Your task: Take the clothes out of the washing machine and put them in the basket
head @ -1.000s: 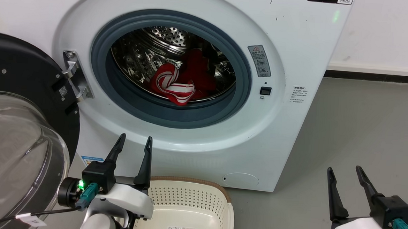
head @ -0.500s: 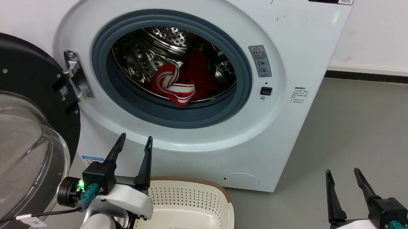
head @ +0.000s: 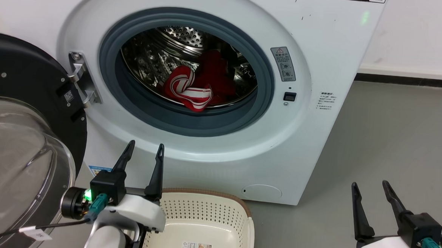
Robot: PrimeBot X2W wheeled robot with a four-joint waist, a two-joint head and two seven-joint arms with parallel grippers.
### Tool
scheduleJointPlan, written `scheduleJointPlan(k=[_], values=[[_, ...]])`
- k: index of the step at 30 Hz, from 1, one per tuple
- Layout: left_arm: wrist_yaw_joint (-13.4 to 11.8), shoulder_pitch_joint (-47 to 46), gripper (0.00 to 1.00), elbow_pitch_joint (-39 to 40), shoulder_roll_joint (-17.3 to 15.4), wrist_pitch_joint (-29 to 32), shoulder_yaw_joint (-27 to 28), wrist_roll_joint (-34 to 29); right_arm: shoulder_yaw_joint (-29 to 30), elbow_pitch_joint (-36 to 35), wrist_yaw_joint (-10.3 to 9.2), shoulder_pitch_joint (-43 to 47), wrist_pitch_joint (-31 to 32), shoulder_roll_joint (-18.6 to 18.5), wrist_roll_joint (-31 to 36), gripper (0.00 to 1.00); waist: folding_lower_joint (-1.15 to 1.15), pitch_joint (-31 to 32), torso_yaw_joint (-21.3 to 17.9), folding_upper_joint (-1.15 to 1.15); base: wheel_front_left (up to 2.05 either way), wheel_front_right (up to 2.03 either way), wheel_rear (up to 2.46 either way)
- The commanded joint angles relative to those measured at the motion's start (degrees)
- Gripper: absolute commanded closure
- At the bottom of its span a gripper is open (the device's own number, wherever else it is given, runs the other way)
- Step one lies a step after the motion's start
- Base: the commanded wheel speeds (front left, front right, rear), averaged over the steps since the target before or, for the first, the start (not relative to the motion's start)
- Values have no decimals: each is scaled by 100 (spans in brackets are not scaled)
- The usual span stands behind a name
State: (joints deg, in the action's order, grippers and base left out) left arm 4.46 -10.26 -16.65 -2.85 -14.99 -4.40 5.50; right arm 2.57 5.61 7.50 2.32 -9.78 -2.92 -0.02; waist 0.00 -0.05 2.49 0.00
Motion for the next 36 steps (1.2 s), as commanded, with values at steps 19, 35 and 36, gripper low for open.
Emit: scheduleJointPlan(k=[19, 35, 36], values=[[-162, -2943, 0, -1306, -246, -23, 119, -307, -466, -1031, -2, -1015, 16, 8, 78, 0, 0, -2480, -477, 0, 0, 0, 0], [-33, -5393, 0, -3691, -760, 521, -36, -469, -1132, -525, -3, -1564, -279, 8, -184, 0, 0, -3421, -956, 0, 0, 0, 0], [-5, -5533, 0, -3880, -801, 668, -67, -491, -1165, -482, -2, -1583, -299, 9, -209, 0, 0, -3426, -993, 0, 0, 0, 0]])
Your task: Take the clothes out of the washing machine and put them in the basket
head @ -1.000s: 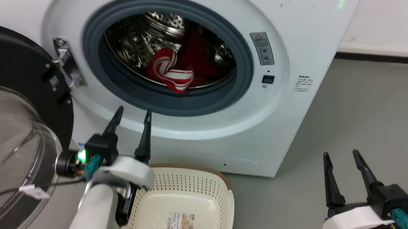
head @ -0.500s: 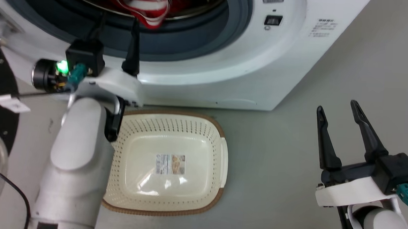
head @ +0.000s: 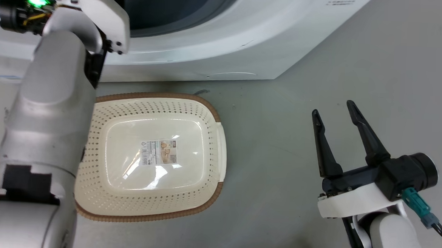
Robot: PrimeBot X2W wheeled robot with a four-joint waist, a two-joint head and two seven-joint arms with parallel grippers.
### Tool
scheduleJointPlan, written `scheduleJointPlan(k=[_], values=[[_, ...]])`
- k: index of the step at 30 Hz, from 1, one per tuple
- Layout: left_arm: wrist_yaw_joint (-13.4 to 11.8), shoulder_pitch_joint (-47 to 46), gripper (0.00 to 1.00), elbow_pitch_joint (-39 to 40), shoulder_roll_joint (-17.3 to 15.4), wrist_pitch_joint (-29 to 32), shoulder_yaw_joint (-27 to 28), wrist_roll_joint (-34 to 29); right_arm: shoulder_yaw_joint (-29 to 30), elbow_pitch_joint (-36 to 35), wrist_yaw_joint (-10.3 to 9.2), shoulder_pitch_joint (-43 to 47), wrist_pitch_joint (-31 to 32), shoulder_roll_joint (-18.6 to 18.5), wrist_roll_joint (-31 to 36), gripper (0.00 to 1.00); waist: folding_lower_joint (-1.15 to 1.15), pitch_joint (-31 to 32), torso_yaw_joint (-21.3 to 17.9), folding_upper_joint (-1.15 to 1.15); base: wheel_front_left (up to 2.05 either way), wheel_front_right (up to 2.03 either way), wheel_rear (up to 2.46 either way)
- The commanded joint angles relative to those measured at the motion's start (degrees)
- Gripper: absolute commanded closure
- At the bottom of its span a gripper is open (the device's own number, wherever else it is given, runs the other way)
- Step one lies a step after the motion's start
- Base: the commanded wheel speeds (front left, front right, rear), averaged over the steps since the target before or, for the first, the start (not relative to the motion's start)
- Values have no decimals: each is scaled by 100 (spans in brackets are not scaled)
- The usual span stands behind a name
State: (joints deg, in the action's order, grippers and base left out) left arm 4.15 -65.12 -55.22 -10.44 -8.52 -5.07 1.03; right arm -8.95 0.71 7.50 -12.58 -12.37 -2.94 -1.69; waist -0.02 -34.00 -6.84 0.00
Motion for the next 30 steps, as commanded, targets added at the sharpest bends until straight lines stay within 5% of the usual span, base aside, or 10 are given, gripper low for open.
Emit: scheduleJointPlan(k=[1, 16, 17, 18, 19, 20, 26, 30], values=[[35, -176, 0, -185, -80, 145, -28, -46, -47, 47, -2, -108, -47, 11, -59, 0, 2, -37, -99, 0, 0, 0, 0], [290, -1410, 0, -1648, -472, 2286, -121, 214, -365, 415, -3, -281, -222, 11, -344, 0, 2, -252, -458, 0, 0, 0, 0], [297, -1471, 27, -1733, -481, 2678, -118, 270, -411, 442, -2, -320, -235, 11, -364, 0, 2, -270, -493, 0, 0, 0, 0], [297, -1471, 27, -1733, -481, 2678, -118, 270, -411, 442, -2, -320, -235, 11, -364, 0, 2, -270, -493, 0, 0, 0, 0], [304, -1502, 58, -1765, -494, 2875, -126, 284, -436, 459, -2, -330, -241, 11, -380, 0, 2, -281, -513, 0, 0, 0, 0], [308, -1526, 100, -1791, -505, 3032, -130, 314, -465, 474, -2, -332, -250, 11, -403, 0, 2, -285, -532, 0, 0, 0, 0], [205, -1647, 100, -1833, -597, 3445, -128, 374, -536, 557, -2, -363, -268, 11, -491, 0, 2, -290, -616, 0, 0, 0, 0], [75, -1518, 100, -1556, -603, 2806, -126, 412, -462, 654, -3, -381, -277, 11, -453, 0, 2, -179, -584, 0, 0, 0, 0]])
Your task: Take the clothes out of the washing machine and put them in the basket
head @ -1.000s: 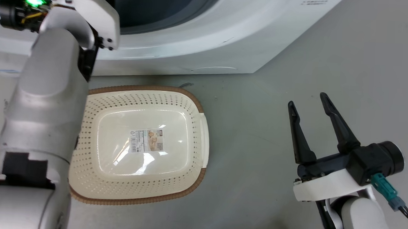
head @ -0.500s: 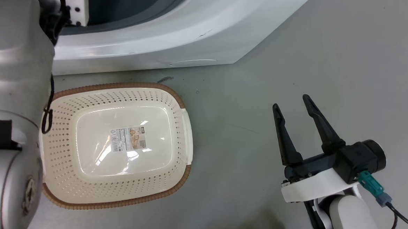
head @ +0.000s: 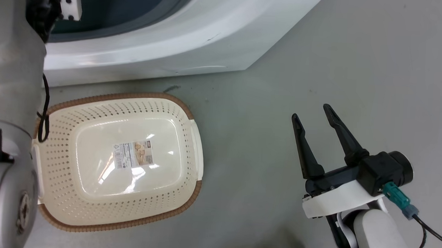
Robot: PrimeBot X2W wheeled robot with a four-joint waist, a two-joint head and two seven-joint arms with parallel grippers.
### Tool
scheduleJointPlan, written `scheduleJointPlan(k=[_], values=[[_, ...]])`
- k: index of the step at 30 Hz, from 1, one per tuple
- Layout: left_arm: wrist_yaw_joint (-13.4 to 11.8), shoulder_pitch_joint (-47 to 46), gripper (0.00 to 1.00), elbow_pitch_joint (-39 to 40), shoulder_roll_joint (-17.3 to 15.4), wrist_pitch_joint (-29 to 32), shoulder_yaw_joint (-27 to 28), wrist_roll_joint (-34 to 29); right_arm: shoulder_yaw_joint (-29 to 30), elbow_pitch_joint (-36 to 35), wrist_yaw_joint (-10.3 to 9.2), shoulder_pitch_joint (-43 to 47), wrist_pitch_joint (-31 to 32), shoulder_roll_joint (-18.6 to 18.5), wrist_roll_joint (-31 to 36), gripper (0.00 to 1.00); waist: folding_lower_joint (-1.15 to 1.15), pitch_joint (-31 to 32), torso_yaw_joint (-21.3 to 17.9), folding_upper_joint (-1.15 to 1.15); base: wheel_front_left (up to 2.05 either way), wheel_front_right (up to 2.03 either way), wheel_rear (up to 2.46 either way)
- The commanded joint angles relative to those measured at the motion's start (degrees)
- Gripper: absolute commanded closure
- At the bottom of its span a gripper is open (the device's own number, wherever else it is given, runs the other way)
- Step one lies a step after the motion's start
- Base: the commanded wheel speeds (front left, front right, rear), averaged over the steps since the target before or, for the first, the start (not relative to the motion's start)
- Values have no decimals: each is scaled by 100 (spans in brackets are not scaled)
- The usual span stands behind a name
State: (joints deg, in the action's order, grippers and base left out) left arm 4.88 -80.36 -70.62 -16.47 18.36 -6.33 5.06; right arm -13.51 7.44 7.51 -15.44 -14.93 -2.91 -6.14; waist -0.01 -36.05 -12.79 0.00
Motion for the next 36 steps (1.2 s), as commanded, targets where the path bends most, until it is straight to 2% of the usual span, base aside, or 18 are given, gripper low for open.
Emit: scheduleJointPlan(k=[1, 5, 11, 14, 20, 28, 36], values=[[-42, 84, 100, 64, -9, -142, 6, 12, 17, 15, -4, -93, -22, 6, 60, 0, 1, 97, 22, 0, 0, 0, 0], [-193, 504, 100, 329, 89, -1165, -16, 30, 173, 13, -3, -74, -24, 7, 146, 0, 1, 341, 178, 0, 0, 0, 0], [-245, 1165, 100, 619, 193, -2690, -120, 0, 319, 54, -4, 49, -27, 6, 285, 0, 1, 866, 368, 0, 0, 0, 0], [-273, 1477, 100, 738, 242, -3167, -89, 87, 376, 83, -4, 159, -22, 6, 329, 0, 1, 1157, 435, 0, 0, 0, 0], [-208, 2196, 100, 1202, 284, -3357, 44, 297, 484, 55, -4, 397, 84, 5, 310, 0, 1, 1723, 485, 0, 0, 0, 0], [-201, 3409, 100, 2606, 343, -3363, 252, 484, 658, -113, -4, 767, 286, 6, 384, 0, 1, 2326, 617, 0, 0, 0, 0], [-186, 4219, 100, 3796, 523, -3341, 160, 573, 746, -295, -4, 1063, 456, 5, 342, 0, 1, 2722, 892, 0, 0, 0, 0]])
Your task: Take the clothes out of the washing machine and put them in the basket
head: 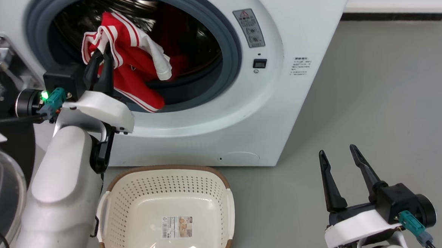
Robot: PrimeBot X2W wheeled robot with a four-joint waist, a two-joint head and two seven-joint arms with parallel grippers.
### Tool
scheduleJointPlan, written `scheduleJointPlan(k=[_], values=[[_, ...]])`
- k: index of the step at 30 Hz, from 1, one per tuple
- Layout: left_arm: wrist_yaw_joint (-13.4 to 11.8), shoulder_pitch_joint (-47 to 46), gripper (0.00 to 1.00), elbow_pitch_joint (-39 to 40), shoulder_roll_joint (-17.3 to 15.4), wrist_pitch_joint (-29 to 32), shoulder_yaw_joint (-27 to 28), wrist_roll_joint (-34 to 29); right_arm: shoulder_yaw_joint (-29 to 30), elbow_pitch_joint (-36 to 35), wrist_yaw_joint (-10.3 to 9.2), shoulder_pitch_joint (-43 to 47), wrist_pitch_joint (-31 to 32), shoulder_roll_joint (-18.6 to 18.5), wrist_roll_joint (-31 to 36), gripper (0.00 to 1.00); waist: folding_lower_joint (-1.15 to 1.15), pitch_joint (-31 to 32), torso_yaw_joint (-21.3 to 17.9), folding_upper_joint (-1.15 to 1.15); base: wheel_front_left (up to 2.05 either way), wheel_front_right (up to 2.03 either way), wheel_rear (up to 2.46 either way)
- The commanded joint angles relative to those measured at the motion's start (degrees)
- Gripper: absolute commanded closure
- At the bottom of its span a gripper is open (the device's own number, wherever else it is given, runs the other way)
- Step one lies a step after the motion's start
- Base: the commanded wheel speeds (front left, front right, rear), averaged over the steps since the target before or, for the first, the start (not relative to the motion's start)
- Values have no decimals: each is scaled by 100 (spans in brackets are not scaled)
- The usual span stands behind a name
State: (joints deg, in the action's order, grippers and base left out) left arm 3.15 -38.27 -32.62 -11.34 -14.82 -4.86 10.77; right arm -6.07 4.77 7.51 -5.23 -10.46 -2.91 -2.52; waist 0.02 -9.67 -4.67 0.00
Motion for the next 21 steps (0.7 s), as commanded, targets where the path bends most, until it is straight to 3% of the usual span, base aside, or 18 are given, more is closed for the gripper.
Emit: scheduleJointPlan(k=[1, 14, 21], values=[[-21, 129, 100, 206, 18, -9, 0, 10, 18, -34, -4, 86, 31, 6, -24, 0, -2, 135, 110, 0, 0, 0, 0], [-395, 2177, 100, 3776, 75, 731, -168, 6, 37, -179, -4, 313, 98, 6, -79, 0, -2, 333, 330, 0, 0, 0, 0], [-759, 3338, 100, 5046, 195, 1147, -230, -24, 67, -236, -4, 321, 138, 6, -37, 0, -2, 191, 434, 0, 0, 0, 0]])
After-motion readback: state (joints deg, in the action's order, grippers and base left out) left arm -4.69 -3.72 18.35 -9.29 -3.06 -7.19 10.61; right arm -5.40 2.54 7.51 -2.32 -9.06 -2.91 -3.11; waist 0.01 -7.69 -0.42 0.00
